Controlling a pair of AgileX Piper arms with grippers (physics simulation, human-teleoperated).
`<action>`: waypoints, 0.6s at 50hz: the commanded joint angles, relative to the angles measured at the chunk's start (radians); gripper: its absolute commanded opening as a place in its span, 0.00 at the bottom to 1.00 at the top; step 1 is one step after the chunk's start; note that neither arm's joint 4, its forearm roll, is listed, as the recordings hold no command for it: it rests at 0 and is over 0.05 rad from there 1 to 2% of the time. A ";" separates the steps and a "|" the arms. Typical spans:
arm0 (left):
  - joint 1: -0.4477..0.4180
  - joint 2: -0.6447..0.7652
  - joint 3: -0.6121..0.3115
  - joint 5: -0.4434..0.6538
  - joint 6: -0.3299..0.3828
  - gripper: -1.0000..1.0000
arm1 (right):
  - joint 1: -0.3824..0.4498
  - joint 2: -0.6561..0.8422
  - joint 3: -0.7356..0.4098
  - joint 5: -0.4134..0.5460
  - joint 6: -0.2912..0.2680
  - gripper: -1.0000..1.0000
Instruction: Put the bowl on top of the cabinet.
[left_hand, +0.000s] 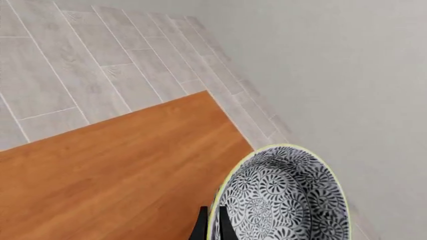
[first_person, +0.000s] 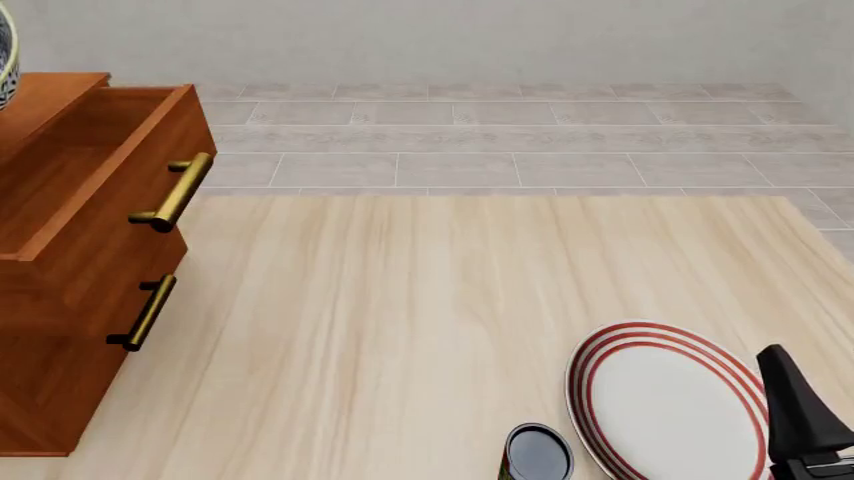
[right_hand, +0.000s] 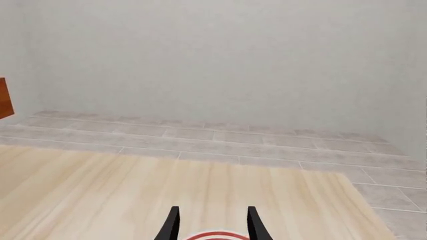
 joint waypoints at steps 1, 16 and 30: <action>0.005 0.011 -0.012 -0.002 0.008 0.00 | 0.000 0.000 0.003 -0.003 -0.002 1.00; -0.014 0.038 0.007 -0.021 0.021 0.00 | -0.002 0.000 0.006 -0.005 -0.001 1.00; -0.007 0.067 0.001 -0.021 0.038 0.00 | -0.001 0.000 0.009 -0.008 0.000 1.00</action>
